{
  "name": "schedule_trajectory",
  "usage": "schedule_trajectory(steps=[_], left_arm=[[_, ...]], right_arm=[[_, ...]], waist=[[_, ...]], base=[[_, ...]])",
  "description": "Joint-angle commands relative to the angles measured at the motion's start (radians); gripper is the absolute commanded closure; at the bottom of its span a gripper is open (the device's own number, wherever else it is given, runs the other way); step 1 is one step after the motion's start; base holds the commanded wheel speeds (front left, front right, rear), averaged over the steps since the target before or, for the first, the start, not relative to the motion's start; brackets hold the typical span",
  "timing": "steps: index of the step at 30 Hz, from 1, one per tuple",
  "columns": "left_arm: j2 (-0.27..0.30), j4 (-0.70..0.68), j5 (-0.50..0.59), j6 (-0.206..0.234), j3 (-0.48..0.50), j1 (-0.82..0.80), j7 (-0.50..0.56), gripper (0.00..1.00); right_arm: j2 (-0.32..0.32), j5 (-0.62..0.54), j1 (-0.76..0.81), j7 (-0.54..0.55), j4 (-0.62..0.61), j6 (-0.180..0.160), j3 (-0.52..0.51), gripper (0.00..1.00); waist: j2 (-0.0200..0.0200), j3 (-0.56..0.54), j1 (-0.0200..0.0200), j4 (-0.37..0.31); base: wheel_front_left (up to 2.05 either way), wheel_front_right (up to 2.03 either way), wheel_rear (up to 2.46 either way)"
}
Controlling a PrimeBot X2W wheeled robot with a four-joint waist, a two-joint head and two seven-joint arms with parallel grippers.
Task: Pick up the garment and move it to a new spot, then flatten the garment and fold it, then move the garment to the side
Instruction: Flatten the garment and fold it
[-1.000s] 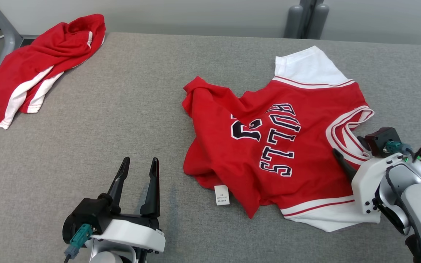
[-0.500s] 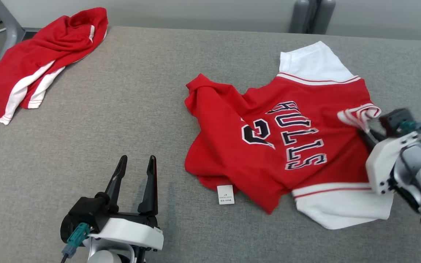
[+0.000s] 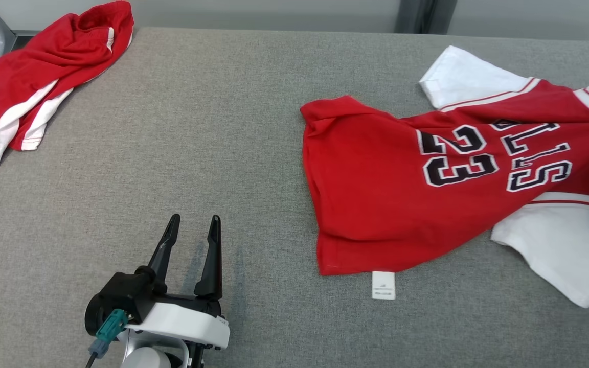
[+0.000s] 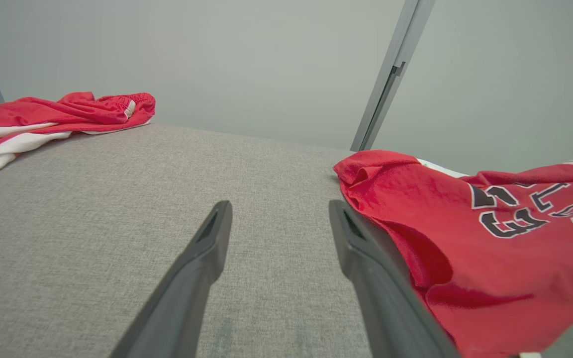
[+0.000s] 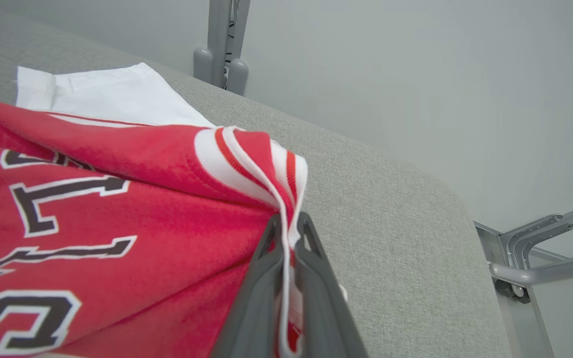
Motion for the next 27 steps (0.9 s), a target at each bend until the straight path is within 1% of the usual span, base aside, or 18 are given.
schedule_trajectory(steps=[1,4,9,10,11,12,16,20,23,25,27], left_arm=[[0.004,0.002,0.006,-0.004,0.002,-0.015,-0.002,0.00],[0.004,0.003,0.009,-0.004,0.000,-0.015,-0.002,0.00],[0.004,0.008,0.011,-0.004,-0.002,-0.011,-0.002,0.00],[0.004,0.009,0.012,-0.005,-0.003,-0.009,-0.002,0.00],[0.004,0.011,0.011,-0.006,-0.004,-0.008,-0.002,0.00],[0.004,0.012,0.011,-0.007,-0.005,-0.006,-0.002,0.00],[0.004,0.016,0.013,-0.004,-0.006,0.006,-0.002,0.00],[0.004,0.017,0.015,-0.001,-0.003,0.017,-0.002,0.00],[0.003,0.019,0.017,0.000,-0.001,0.031,-0.002,0.00],[0.004,0.019,0.017,0.000,0.000,0.034,-0.002,0.00],[0.003,0.018,0.016,0.000,-0.001,0.036,-0.002,0.00]], right_arm=[[-0.010,-0.011,-0.018,-0.008,0.017,0.000,-0.016,1.00],[-0.016,-0.030,-0.026,-0.016,0.043,0.000,-0.037,1.00],[-0.008,-0.074,-0.036,-0.054,0.091,0.000,-0.084,1.00],[-0.003,-0.085,-0.036,-0.061,0.100,0.000,-0.091,0.80],[0.002,-0.095,-0.034,-0.072,0.106,0.000,-0.098,0.48],[0.008,-0.103,-0.031,-0.080,0.113,0.000,-0.103,0.00],[0.035,-0.115,-0.014,-0.117,0.122,0.000,-0.107,0.00],[0.058,-0.118,0.003,-0.175,0.083,0.000,-0.093,0.00],[0.101,-0.090,0.040,-0.226,0.013,0.000,-0.047,0.00],[0.131,-0.056,0.074,-0.244,-0.055,0.000,-0.002,0.00],[0.148,-0.025,0.116,-0.250,-0.133,0.000,0.056,0.00]], waist=[[-0.0001,0.002,0.0000,-0.001],[-0.0001,0.004,0.0000,-0.002],[-0.0001,0.000,0.0000,-0.009],[-0.0001,-0.003,0.0000,-0.012],[-0.0001,-0.005,0.0000,-0.015],[-0.0001,-0.008,0.0000,-0.019],[-0.0001,-0.024,0.0000,-0.036],[-0.0001,-0.045,0.0000,-0.055],[-0.0001,-0.062,0.0000,-0.070],[-0.0001,-0.071,0.0000,-0.078],[-0.0001,-0.076,0.0000,-0.083]], base=[[0.00,0.00,0.00],[0.00,0.00,0.00],[0.00,0.00,0.00],[0.00,0.00,0.00],[0.00,0.00,0.00],[0.00,0.00,0.00],[0.00,0.00,0.00],[0.00,0.00,0.00],[0.00,0.00,0.00],[0.00,0.00,0.00],[0.00,0.00,0.00]])
